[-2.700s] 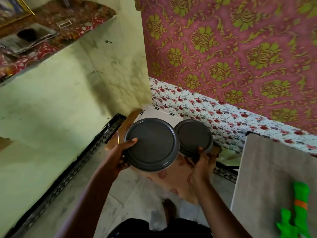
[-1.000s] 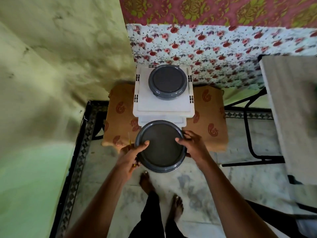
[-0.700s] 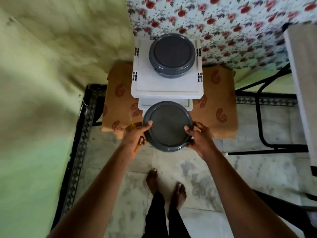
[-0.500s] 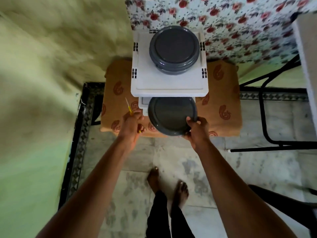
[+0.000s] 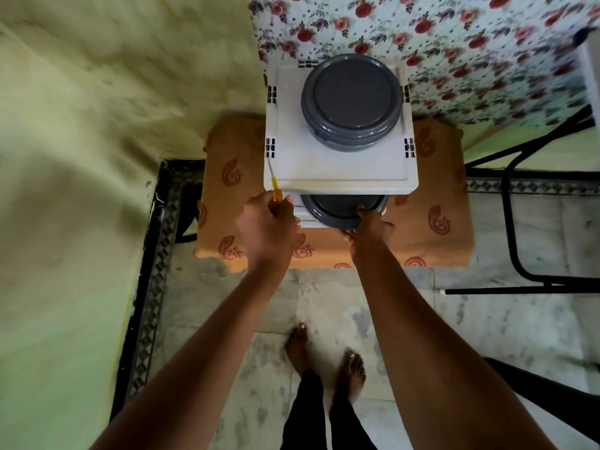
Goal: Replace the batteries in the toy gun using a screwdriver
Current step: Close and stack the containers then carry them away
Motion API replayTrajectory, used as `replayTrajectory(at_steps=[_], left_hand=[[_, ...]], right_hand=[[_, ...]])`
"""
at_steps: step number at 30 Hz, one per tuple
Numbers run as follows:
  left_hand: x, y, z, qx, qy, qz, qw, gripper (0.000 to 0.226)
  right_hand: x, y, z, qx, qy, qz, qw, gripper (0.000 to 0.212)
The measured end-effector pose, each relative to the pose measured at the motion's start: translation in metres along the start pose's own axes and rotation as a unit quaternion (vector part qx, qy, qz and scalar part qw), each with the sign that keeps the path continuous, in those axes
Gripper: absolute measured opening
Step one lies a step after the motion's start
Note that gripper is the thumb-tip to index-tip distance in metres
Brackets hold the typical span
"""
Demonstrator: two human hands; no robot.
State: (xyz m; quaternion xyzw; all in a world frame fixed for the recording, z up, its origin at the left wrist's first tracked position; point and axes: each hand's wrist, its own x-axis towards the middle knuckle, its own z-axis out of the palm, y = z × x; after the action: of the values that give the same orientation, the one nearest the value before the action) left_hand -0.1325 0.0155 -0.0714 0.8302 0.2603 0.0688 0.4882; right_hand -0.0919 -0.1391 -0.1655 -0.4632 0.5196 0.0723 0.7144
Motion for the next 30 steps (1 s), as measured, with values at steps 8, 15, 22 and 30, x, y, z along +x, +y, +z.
replayTrajectory(at_steps=[8,15,22,30], left_hand=[[0.042,0.024,0.004,0.170,0.007,0.095,0.981,0.024],[0.072,0.036,0.016,0.212,-0.036,0.099,0.972,0.021],[0.092,0.055,0.030,0.207,-0.034,0.131,0.969,0.023],[0.103,0.047,0.045,0.252,0.009,0.177,0.951,0.023]], right_hand=[[-0.005,-0.007,0.016,0.034,0.019,-0.009,0.999,0.036],[-0.015,-0.006,0.010,-0.002,-0.002,0.036,0.999,0.022],[-0.016,-0.006,-0.008,-0.020,-0.023,0.025,0.999,0.016],[-0.020,-0.006,-0.011,-0.019,-0.017,-0.032,0.999,0.017]])
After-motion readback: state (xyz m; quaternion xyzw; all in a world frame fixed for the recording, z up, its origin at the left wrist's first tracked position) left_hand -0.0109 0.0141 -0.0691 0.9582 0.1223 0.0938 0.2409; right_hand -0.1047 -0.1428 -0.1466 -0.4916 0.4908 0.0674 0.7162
